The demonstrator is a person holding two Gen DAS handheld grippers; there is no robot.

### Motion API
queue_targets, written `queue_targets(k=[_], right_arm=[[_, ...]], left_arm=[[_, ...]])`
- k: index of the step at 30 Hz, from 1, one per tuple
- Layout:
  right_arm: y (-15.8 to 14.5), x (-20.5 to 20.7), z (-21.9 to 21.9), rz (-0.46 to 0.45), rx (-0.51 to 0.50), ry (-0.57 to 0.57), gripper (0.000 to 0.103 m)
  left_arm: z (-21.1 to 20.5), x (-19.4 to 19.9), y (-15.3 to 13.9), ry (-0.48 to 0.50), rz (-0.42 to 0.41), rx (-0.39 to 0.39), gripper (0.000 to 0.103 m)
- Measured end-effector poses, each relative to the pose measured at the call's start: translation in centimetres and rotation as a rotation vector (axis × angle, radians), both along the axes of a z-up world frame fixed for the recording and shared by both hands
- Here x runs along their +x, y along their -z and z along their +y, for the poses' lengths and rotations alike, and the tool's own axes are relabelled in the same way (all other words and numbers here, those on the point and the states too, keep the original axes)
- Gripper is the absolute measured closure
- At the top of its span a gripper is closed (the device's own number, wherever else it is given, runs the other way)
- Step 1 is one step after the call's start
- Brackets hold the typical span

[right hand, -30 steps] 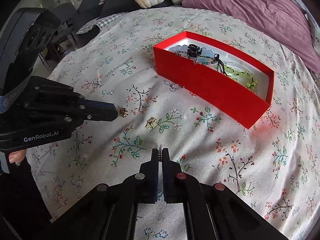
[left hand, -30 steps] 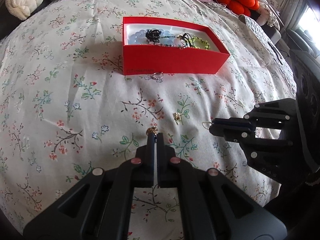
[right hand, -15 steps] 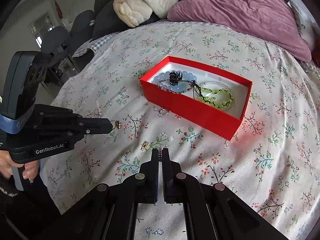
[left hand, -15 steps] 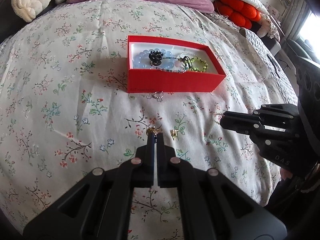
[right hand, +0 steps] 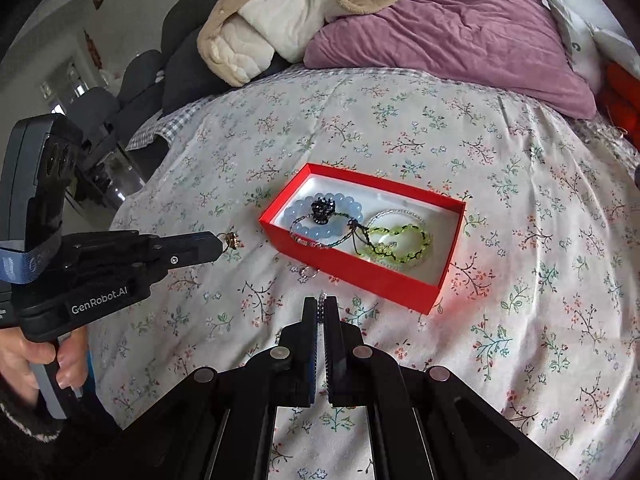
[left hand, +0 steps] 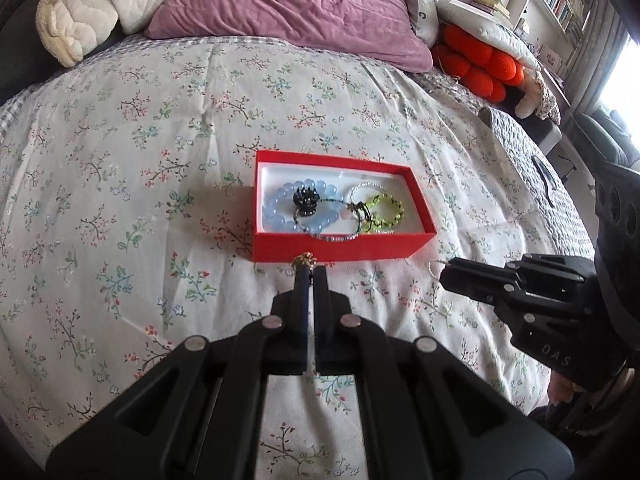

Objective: Organize jewelry
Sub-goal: 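Carry the gold charm and pearl pendant over the red box with both tools, then lower both pieces into the red box and open both tools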

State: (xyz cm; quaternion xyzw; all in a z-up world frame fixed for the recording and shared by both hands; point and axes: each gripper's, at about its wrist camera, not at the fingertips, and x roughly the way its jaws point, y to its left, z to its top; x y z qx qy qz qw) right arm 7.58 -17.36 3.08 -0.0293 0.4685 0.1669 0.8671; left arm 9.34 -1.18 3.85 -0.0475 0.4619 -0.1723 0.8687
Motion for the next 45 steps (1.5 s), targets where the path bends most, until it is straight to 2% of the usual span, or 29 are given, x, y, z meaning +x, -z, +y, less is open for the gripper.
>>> queue_targets(k=[4, 9, 23, 29, 35, 36, 40, 45], right_arm=[[-1.1, 0.9, -0.4, -0.010, 0.011, 0.053, 0.100], [-1.7, 2.2, -0.3, -0.037, -0.003, 0.098, 0.100], [-0.3, 6.3, -0.5, -0.076, -0.065, 0.155, 0.100], [0.5, 7.6, -1.3, -0.075, -0.049, 0.169, 0.100], [1.3, 8.4, -1.9, -0.066, -0.028, 0.188, 0.098], [1.4, 8.5, -2.0, -0.063, -0.026, 0.195, 0.097], [1.5, 8.7, -2.0, -0.053, -0.025, 0.195, 0.091], [1.0, 8.6, -2.1, -0.061, -0.035, 0.203, 0.090]], left_arm=[[-0.4, 1.6, 0.1, -0.038, -0.003, -0.008, 0.101], [-1.5, 3.1, 0.4, -0.060, -0.015, 0.026, 0.101], [-3.1, 6.7, 2.1, -0.112, -0.033, 0.017, 0.101], [-3.4, 7.8, 2.7, -0.136, -0.032, -0.002, 0.101], [-3.7, 8.2, 3.4, -0.151, -0.035, 0.021, 0.100], [-3.7, 8.2, 3.4, -0.152, -0.035, 0.023, 0.099], [-3.4, 8.0, 3.1, -0.165, -0.048, 0.027, 0.081], [-2.7, 7.5, 2.3, -0.173, -0.059, 0.031, 0.076]])
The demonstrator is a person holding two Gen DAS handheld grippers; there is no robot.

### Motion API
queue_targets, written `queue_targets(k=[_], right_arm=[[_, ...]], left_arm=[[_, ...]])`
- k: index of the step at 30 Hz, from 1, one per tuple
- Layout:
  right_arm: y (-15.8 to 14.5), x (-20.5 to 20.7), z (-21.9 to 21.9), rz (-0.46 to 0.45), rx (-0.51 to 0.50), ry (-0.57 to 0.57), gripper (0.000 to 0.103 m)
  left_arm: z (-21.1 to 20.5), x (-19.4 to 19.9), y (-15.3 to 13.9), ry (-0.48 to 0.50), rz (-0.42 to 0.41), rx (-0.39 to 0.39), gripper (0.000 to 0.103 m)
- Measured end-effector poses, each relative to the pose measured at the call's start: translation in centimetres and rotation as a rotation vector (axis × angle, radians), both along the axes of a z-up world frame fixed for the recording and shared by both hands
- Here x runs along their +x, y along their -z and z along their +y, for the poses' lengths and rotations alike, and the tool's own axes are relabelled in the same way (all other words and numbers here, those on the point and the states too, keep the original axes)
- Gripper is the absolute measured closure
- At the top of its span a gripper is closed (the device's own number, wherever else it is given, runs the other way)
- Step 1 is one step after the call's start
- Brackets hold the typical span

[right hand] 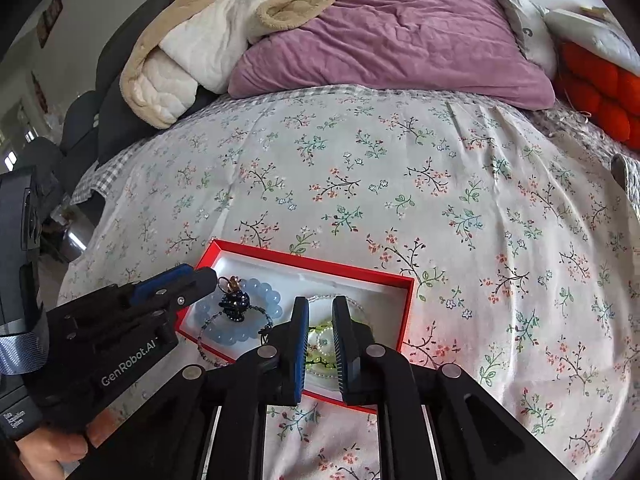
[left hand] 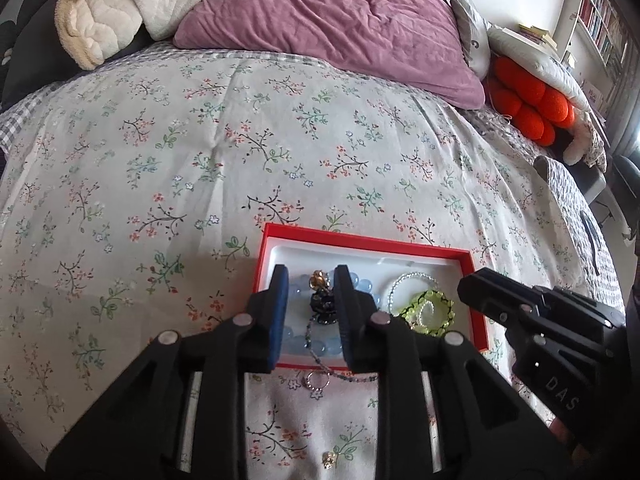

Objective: Organize jewelry
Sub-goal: 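Lower both pieces into the red box and open both tools, then withdraw both open tools from the box toward the small gold charm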

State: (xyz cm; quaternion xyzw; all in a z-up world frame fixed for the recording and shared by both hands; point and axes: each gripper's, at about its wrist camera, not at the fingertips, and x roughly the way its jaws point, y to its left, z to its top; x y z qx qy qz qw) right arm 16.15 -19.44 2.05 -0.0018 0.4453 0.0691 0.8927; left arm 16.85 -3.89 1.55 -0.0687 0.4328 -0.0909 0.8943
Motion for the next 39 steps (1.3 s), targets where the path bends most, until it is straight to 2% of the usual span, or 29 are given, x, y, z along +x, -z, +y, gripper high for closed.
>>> queue_targets(k=[2, 4, 6, 7, 8, 9, 13, 16, 18, 19, 20, 30, 36, 39], right_arm=[[-0.2, -0.1, -0.1, 0.001, -0.005, 0.001, 0.089], [-0.3, -0.3, 0.0, 0.002, -0.018, -0.001, 0.086], [-0.5, -0.5, 0.1, 0.003, -0.027, -0.007, 0.077], [-0.5, -0.7, 0.1, -0.001, -0.030, -0.009, 0.057], [-0.6, -0.9, 0.1, -0.011, -0.033, -0.007, 0.028], [-0.9, -1.2, 0.1, -0.033, -0.035, -0.005, 0.024], [-1.5, -1.9, 0.4, -0.051, -0.049, -0.018, 0.023], [-1.9, -2.5, 0.5, -0.053, -0.061, -0.023, 0.013], [-2.1, -3.0, 0.7, -0.055, -0.079, -0.027, 0.010], [-2.2, -3.3, 0.8, -0.061, -0.083, -0.025, 0.001], [-2.4, -3.6, 0.8, -0.072, -0.083, -0.026, 0.000], [-3.6, -6.6, 1.3, -0.091, -0.115, -0.058, 0.000], [-3.1, -8.1, 1.8, -0.073, -0.154, -0.099, 0.000], [-2.7, -8.8, 1.8, -0.062, -0.172, -0.118, 0.000]], left_arm=[[0.2, -0.3, -0.3, 0.000, -0.003, 0.012, 0.063], [0.5, -0.7, -0.6, -0.002, -0.012, 0.032, 0.055], [1.1, -1.1, -0.9, -0.016, -0.012, 0.055, 0.048], [1.3, -1.3, -1.0, -0.025, -0.008, 0.060, 0.045], [1.6, -1.5, -1.0, -0.034, -0.001, 0.064, 0.042], [2.0, -1.7, -1.0, -0.041, 0.006, 0.065, 0.041], [2.8, -2.8, -1.0, -0.052, 0.024, 0.094, 0.026], [3.2, -3.7, -1.0, -0.059, 0.044, 0.121, 0.019], [3.4, -4.3, -0.9, -0.058, 0.056, 0.133, 0.014], [3.6, -4.6, -0.8, -0.058, 0.061, 0.144, 0.007], [3.7, -4.9, -0.8, -0.059, 0.062, 0.156, 0.000], [5.4, -7.7, -0.7, -0.060, 0.077, 0.193, 0.000], [5.4, -9.6, -0.3, -0.038, 0.078, 0.244, 0.000], [5.3, -10.5, 0.2, -0.017, 0.101, 0.245, 0.000]])
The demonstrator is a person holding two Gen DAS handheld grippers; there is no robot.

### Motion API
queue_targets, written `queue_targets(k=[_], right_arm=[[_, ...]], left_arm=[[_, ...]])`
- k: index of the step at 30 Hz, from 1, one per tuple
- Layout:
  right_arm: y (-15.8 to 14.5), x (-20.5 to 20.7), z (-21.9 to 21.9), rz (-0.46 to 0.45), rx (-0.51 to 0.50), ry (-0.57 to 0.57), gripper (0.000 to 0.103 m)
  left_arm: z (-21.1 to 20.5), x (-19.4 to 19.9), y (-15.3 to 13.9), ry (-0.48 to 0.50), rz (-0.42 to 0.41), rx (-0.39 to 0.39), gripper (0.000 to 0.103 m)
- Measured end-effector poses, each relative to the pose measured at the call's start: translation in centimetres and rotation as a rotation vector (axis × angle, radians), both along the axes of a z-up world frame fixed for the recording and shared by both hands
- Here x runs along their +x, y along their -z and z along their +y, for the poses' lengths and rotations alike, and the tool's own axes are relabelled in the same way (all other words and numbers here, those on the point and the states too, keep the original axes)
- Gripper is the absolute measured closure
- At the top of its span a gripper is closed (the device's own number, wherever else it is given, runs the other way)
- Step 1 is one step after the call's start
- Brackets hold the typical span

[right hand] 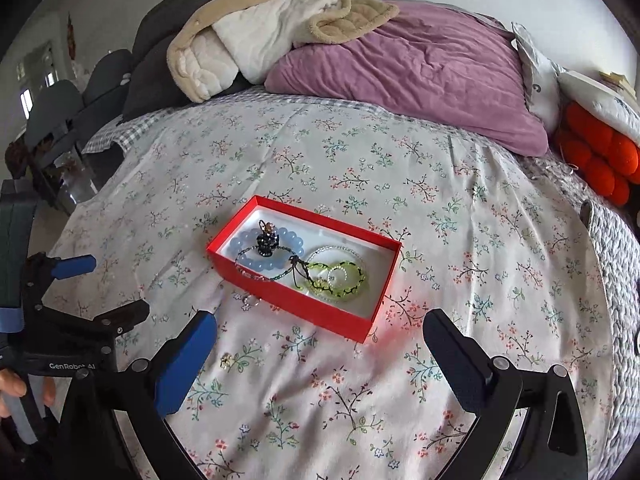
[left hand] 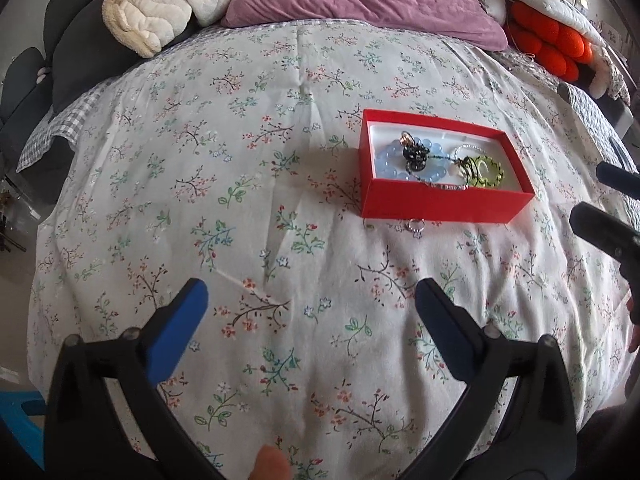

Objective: Organize jewelry
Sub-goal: 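Withdraw both open tools from the box toward the small gold charm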

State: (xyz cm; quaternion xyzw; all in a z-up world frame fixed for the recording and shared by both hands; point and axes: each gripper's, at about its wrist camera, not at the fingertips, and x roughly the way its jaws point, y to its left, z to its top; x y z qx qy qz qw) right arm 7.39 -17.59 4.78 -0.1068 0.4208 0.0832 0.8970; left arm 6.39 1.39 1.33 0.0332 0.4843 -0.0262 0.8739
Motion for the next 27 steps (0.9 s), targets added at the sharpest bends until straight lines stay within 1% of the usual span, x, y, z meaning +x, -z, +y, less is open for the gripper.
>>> queue_targets(k=[5, 9, 14, 18, 22, 27], right_arm=[[1.2, -0.7, -0.2, 0.045, -0.019, -0.018, 0.000], [2.0, -1.2, -0.5, 0.063, -0.047, -0.026, 0.000], [2.6, -1.4, -0.8, 0.084, -0.059, -0.035, 0.000], [3.4, -1.4, -0.7, 0.102, -0.079, -0.048, 0.000], [4.4, -1.3, -0.6, 0.129, -0.090, -0.061, 0.000], [5.9, -1.3, -0.8, 0.170, -0.083, -0.087, 0.000]], left_arm=[[-0.5, -1.0, 0.9, 0.030, 0.025, 0.017, 0.000], [-1.0, -1.5, 1.7, 0.055, 0.048, 0.024, 0.000], [-1.4, -1.6, 2.8, 0.066, 0.074, 0.043, 0.000], [-1.8, -1.5, 3.7, 0.089, 0.095, 0.035, 0.000], [-2.2, -1.3, 5.0, 0.150, 0.110, -0.007, 0.000], [-3.2, -1.1, 6.8, 0.238, 0.081, -0.007, 0.000]])
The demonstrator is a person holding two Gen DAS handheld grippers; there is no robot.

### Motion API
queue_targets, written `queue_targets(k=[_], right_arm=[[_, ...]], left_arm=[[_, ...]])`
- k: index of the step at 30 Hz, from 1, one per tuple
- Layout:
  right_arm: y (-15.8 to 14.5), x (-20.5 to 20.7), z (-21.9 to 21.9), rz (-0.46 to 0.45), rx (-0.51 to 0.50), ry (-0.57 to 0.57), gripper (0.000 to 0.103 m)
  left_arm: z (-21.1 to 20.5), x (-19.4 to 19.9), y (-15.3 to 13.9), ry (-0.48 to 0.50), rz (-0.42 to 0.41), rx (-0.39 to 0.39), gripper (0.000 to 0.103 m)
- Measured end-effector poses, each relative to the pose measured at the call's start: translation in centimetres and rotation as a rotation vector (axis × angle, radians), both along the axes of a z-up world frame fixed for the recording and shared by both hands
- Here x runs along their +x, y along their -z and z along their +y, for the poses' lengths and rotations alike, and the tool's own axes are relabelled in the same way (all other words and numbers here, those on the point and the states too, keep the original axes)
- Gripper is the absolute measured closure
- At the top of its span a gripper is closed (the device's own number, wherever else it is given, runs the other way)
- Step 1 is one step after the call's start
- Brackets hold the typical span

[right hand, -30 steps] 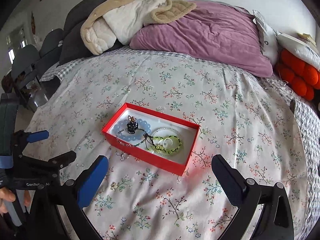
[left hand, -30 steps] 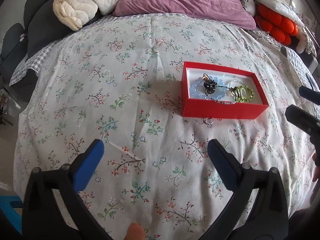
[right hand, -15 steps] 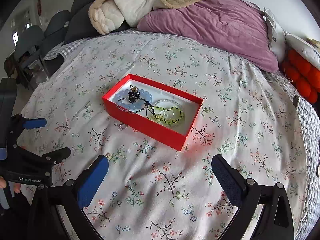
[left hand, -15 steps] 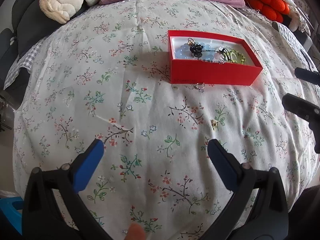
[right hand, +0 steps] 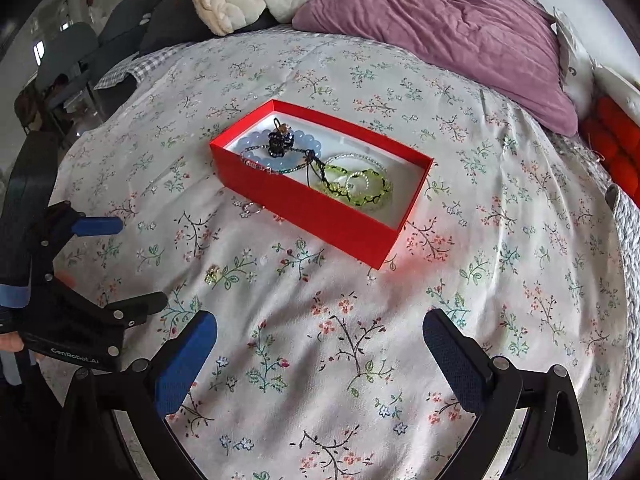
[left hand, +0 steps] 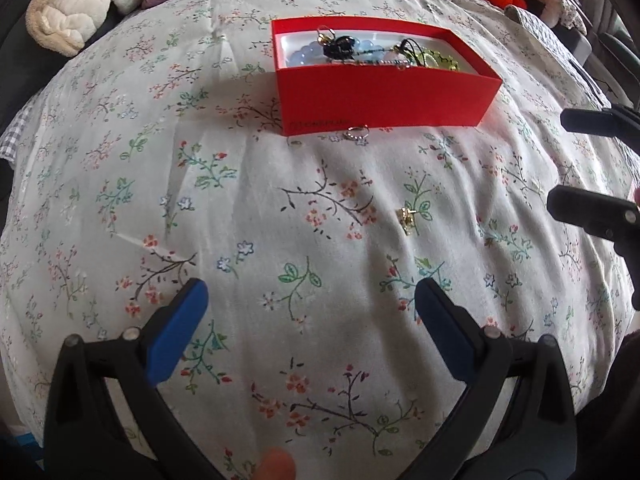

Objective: Organize jewelry
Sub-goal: 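Withdraw both open tools from the box toward the small gold charm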

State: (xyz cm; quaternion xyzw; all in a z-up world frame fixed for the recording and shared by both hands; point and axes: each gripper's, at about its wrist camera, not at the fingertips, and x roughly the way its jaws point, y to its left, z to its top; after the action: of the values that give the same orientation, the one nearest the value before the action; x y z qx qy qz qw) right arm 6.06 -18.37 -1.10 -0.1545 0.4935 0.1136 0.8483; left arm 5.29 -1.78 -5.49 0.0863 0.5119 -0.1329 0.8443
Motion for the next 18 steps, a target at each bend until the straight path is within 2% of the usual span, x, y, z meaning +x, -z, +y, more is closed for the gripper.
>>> queue_targets(k=[5, 9, 12, 15, 18], right_arm=[[1.2, 0.1, -0.2, 0.027, -0.007, -0.017, 0.000], [1.6, 0.2, -0.3, 0.037, -0.009, -0.027, 0.000], [1.8, 0.4, -0.3, 0.042, -0.009, -0.026, 0.000], [1.8, 0.5, -0.4, 0.040, 0.004, -0.026, 0.000], [1.9, 0.9, -0.7, 0.041, 0.031, -0.017, 0.000]], left_arm=[[-1.5, 0.1, 0.8, 0.056, -0.056, 0.024, 0.000], [-3.0, 0.3, 0.5, 0.105, -0.071, -0.024, 0.001], [-3.6, 0.6, 0.3, 0.120, -0.072, -0.075, 0.009], [-3.8, 0.8, 0.3, 0.117, -0.073, -0.104, 0.023], [-3.5, 0.9, 0.2, 0.113, -0.078, -0.142, 0.042]])
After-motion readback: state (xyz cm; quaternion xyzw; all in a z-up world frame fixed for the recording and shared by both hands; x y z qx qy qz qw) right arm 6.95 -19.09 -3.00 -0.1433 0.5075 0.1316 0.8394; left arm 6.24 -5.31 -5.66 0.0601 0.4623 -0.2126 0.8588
